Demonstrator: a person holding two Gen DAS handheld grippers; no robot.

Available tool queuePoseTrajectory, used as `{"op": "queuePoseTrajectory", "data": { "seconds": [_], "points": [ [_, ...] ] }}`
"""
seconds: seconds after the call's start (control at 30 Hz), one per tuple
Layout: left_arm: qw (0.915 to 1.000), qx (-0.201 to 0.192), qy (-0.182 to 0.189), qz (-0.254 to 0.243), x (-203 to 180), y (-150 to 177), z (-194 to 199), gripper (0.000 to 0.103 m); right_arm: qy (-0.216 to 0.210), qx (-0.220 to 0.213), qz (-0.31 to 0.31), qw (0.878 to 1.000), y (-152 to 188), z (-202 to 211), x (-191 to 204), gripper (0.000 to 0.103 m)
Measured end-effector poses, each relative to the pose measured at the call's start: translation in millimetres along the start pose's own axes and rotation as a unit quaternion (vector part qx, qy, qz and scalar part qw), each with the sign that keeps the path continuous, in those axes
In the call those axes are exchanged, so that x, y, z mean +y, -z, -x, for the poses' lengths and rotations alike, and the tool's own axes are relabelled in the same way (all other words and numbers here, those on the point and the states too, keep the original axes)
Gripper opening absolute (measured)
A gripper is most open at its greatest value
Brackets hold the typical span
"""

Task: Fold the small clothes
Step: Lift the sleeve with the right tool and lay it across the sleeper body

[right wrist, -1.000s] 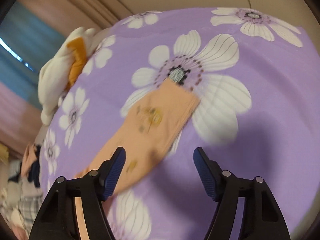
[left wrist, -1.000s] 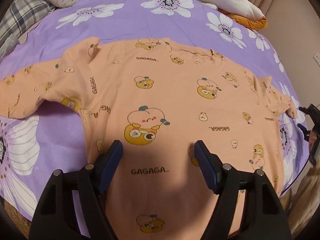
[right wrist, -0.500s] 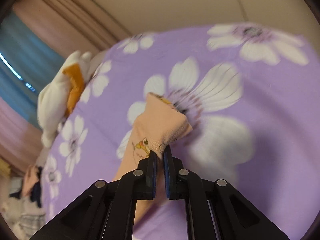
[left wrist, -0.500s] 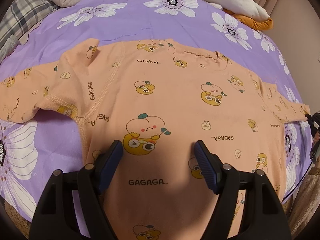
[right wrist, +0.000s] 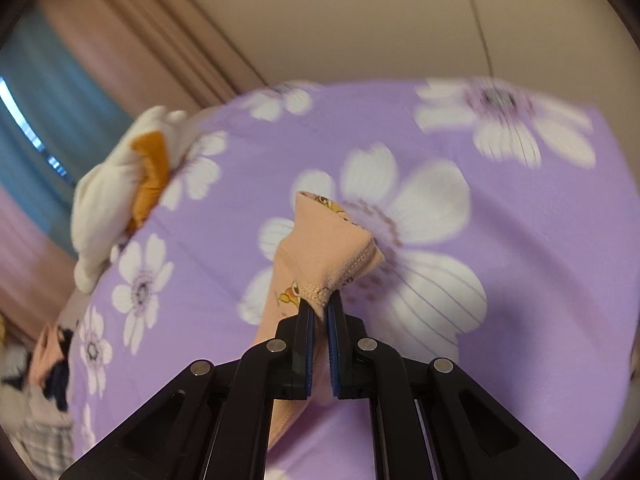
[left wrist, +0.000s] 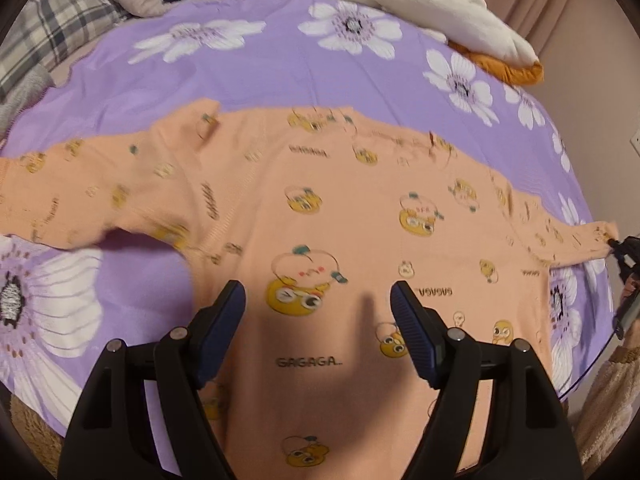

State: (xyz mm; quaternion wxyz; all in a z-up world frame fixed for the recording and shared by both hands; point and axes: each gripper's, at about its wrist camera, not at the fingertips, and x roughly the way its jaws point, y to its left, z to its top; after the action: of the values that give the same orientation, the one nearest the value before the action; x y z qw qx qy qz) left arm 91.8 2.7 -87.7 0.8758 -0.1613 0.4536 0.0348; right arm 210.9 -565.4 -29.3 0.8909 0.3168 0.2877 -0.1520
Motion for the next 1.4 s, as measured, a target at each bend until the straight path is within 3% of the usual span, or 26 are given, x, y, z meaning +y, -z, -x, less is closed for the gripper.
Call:
{"op": "queuePoseTrajectory", "data": {
  "seconds": [0.2,0.3,0.47,0.77,1.03,1.17,1.4],
  "points": [
    [0.9995,-0.03,-0.006,0.01,14.1,-2.5,22.8,0.077,-0.039,-0.028,0.092,0.995,1.2,38.9,74.3,0.007],
    [0.9991,-0.04,-0.006,0.012,21.4,-2.5,32.4,0.077,-0.083,-0.022,0.137,0.987,15.9,49.5,117.1,0.007],
    [0.9983,-0.053,-0.003,0.026,37.1,0.6,46.6,0.078,-0.161,0.02,0.199,0.967,59.4,58.7,181.5,0.007],
    [0.997,-0.06,0.0,0.049,58.3,8.3,58.6,0.079,-0.22,0.098,0.296,0.924,162.7,54.7,260.6,0.007],
    [0.9969,-0.056,-0.001,0.056,65.0,11.3,56.0,0.079,-0.216,0.186,0.33,0.9,251.8,23.0,288.2,0.007],
    [0.9974,-0.048,0.0,0.055,63.9,12.3,49.5,0.079,-0.193,0.215,0.357,0.889,291.0,6.2,288.7,0.007],
    [0.9977,-0.044,-0.002,0.051,62.0,9.5,44.4,0.079,-0.169,0.27,0.35,0.881,316.9,-21.6,273.6,0.008]
  ]
}}
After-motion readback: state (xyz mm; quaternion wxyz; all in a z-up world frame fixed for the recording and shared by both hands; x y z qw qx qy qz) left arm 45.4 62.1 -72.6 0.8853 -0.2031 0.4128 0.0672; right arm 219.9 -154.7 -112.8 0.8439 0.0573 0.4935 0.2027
